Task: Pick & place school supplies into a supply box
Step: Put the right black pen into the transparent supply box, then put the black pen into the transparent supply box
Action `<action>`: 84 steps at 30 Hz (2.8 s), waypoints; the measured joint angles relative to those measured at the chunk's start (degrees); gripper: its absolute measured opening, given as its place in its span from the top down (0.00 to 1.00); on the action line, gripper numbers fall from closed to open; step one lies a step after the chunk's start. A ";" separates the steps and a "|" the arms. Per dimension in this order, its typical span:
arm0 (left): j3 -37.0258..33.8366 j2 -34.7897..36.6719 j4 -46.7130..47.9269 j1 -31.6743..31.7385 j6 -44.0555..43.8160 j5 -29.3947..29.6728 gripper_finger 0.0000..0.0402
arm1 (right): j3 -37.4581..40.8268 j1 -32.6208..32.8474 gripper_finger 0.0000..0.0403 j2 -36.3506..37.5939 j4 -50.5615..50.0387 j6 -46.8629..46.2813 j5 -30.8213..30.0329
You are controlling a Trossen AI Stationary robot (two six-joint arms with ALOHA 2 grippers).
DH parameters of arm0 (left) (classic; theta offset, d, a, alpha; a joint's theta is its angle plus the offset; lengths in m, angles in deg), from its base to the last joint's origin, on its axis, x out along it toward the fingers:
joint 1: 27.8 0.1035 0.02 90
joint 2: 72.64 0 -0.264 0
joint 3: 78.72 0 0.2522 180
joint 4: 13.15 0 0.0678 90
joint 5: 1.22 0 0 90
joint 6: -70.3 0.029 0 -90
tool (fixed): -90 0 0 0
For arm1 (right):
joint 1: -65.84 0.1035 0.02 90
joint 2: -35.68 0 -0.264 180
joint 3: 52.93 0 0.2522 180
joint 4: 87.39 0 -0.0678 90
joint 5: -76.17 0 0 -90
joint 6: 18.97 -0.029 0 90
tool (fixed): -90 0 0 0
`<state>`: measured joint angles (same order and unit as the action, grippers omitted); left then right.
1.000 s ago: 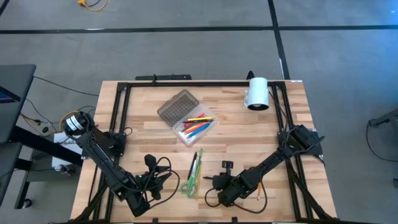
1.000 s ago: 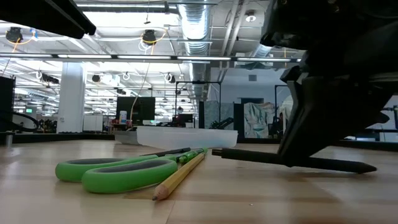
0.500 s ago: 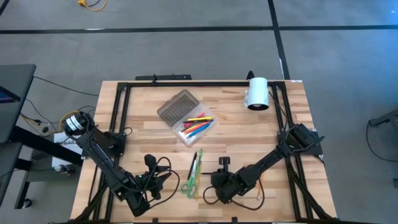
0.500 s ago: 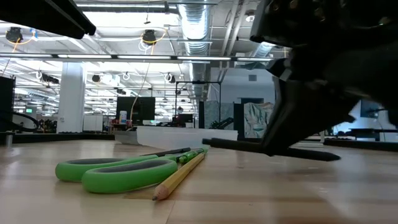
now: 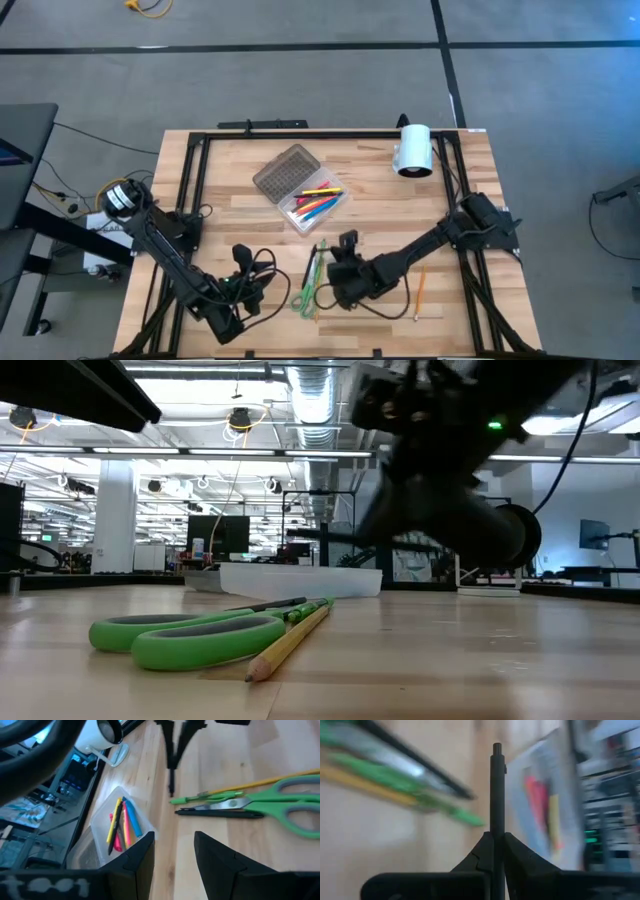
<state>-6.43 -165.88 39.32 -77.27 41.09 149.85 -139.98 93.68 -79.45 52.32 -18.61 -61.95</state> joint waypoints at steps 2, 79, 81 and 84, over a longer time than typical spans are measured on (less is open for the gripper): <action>0.00 0.00 0.76 0.66 -0.02 0.10 0.67 | -0.95 -1.73 0.98 0.04 0.10 4.79 -2.63; -18.19 -0.61 -43.73 13.44 -1.51 -9.53 0.67 | -0.21 5.27 0.71 9.55 -23.66 -46.78 1.66; -19.93 -0.63 -48.48 15.47 -0.46 -12.61 0.67 | -0.21 5.02 0.71 9.55 -23.98 -46.95 1.66; -21.90 -0.66 -56.08 17.92 2.33 -17.88 0.67 | -0.21 4.61 0.71 9.55 -23.84 -47.01 1.66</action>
<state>-28.34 -166.53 -16.76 -59.34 43.42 131.98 -140.19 98.29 -69.90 28.49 -65.62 -60.29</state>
